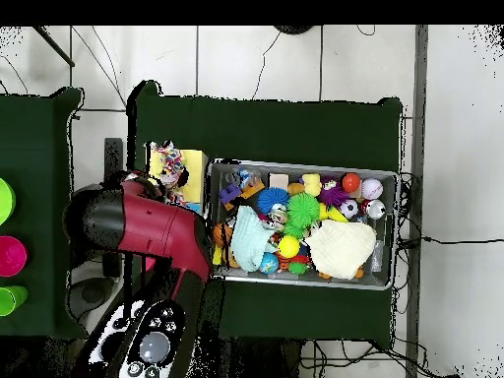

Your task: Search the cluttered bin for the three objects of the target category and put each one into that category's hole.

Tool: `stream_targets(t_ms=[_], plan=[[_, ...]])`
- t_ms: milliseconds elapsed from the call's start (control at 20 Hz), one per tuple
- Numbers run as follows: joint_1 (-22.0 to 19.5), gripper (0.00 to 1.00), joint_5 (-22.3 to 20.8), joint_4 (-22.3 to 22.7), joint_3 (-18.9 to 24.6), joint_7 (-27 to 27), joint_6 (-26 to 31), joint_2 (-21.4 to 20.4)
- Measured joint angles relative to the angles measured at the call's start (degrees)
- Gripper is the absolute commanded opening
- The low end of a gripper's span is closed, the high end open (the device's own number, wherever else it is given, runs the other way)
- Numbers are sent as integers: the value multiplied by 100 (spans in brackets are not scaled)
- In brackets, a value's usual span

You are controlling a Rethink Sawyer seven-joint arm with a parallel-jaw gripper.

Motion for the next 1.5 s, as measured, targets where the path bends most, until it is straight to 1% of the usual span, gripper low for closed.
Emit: stream_targets(t_ms=[300,650,700,1150,1500], plan=[[-2,100,-11,0,-2,0,41,-185],[-4,100,-30,0,-34,0,41,-186],[-4,0,-33,0,-42,0,41,-183],[2,0,-59,0,-190,0,41,-147],[6,0,-59,0,-221,0,13,-129]])
